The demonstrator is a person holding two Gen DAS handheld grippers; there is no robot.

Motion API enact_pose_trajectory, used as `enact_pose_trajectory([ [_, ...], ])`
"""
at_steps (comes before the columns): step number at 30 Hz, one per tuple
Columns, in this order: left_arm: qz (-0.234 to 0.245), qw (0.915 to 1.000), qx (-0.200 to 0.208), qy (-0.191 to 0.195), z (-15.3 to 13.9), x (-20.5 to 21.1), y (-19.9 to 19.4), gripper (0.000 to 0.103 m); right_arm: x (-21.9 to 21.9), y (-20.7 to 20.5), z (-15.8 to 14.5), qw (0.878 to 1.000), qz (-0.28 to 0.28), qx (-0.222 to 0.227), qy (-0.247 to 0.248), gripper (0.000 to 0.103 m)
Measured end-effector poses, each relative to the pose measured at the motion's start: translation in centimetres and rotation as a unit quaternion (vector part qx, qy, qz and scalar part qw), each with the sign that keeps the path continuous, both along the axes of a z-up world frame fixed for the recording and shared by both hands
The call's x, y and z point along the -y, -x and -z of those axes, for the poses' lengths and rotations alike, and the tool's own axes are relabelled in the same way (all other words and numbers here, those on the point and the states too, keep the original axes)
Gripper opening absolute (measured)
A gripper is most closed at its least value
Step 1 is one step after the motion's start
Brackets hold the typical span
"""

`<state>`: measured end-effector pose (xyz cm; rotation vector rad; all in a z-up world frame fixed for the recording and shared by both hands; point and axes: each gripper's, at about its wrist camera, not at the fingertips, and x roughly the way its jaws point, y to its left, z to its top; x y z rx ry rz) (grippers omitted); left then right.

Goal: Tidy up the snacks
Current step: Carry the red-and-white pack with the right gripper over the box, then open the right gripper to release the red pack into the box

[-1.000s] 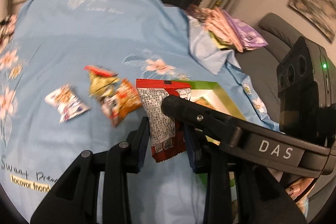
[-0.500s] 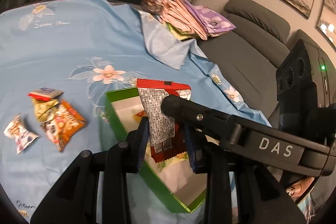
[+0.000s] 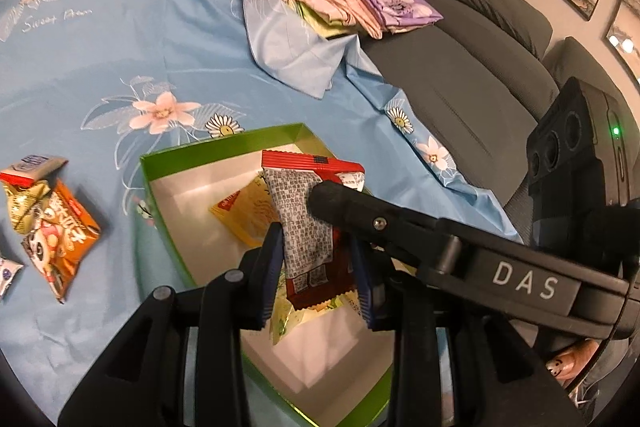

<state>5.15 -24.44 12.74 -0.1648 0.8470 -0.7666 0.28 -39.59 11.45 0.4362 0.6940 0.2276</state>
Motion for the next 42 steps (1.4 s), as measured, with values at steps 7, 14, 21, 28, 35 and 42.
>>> enact_pose_trajectory([
  [7, 0.01, 0.9996, -0.024, -0.006, 1.2, 1.2, -1.1, 0.032, 1.0, -0.9, 1.1, 1.0, 0.016, -0.025, -0.006, 0.037],
  [14, 0.01, 0.9989, -0.041, -0.021, 2.0, 1.9, -1.9, 0.032, 2.0, -2.1, 2.2, 0.998, 0.024, -0.046, -0.023, 0.037],
  [21, 0.008, 0.9978, -0.058, -0.03, 2.8, 2.1, -2.6, 0.032, 2.3, -2.9, 3.0, 0.997, 0.024, -0.063, -0.03, 0.037],
  [28, 0.005, 0.9963, -0.076, -0.039, 3.5, 2.3, -3.1, 0.032, 2.6, -3.7, 3.8, 0.996, 0.024, -0.082, -0.038, 0.037],
  [35, 0.003, 0.9949, -0.088, -0.049, 4.1, 2.5, -3.6, 0.032, 2.9, -4.3, 4.5, 0.994, 0.026, -0.096, -0.046, 0.037],
  [42, -0.001, 0.9938, -0.095, -0.058, 4.4, 2.8, -3.7, 0.032, 2.9, -4.6, 4.9, 0.993, 0.028, -0.108, -0.049, 0.037],
])
